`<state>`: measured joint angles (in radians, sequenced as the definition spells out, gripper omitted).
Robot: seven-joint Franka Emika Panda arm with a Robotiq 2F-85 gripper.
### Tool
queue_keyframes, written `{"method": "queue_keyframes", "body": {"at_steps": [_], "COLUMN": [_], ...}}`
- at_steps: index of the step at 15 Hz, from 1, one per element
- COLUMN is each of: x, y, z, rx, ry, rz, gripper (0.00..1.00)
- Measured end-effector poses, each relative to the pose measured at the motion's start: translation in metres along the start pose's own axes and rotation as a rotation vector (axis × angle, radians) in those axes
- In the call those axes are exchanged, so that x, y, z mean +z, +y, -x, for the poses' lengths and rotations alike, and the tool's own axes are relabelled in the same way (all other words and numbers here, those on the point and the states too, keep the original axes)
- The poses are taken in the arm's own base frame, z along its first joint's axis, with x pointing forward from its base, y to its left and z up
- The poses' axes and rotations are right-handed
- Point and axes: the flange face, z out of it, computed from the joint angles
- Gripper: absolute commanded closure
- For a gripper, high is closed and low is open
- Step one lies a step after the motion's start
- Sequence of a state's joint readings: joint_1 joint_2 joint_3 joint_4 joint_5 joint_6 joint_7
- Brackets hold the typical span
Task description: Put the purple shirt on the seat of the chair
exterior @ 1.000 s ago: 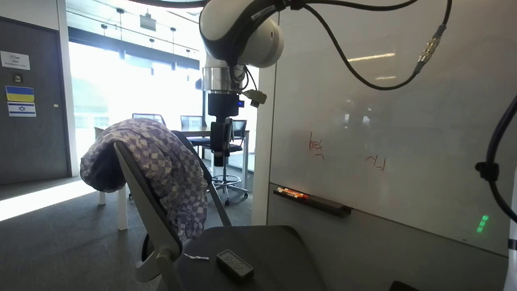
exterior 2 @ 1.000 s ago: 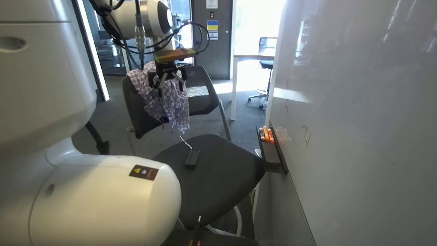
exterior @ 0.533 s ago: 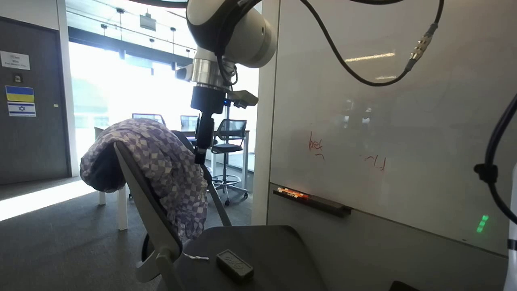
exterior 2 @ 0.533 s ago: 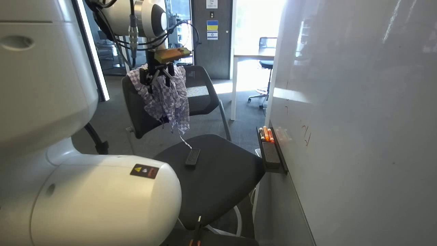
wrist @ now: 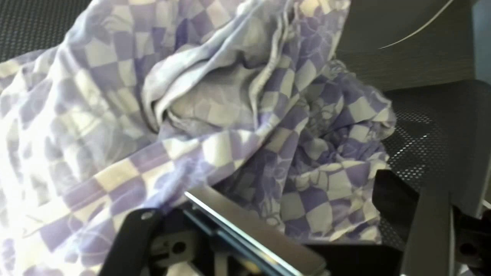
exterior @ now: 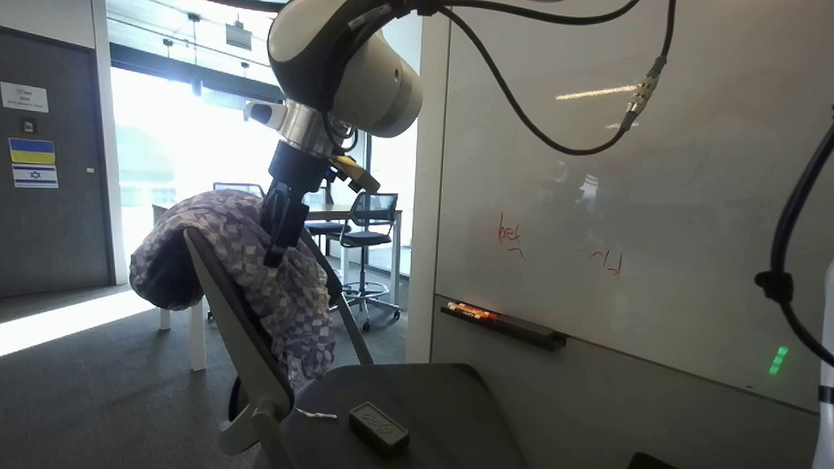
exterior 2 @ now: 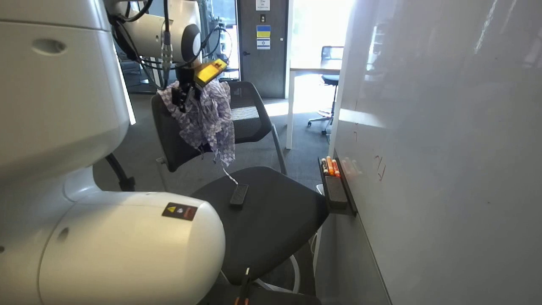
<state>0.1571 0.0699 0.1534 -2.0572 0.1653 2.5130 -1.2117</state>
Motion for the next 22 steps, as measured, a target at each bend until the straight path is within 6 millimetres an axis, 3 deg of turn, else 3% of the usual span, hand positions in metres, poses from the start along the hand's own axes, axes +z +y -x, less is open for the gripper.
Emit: {"method": "queue_keyframes", "body": {"at_steps": [2, 3, 4, 8, 12, 14, 19, 22], "x": [0.009, 0.016, 0.022, 0.039, 0.039, 0.037, 0.03, 0.011], "y": [0.002, 0.001, 0.001, 0.001, 0.007, 0.011, 0.019, 0.025], "z": [-0.006, -0.006, -0.005, 0.005, 0.018, 0.024, 0.04, 0.046], "rx": [-0.017, -0.019, -0.017, -0.002, 0.02, 0.031, 0.065, 0.098], "ry": [0.026, 0.031, 0.033, 0.025, 0.017, 0.014, 0.008, 0.015], "rz": [0.057, 0.067, 0.07, 0.059, 0.064, 0.069, 0.085, 0.132], "gripper": [0.0, 0.25, 0.26, 0.57, 0.88, 0.98, 0.94, 0.94]}}
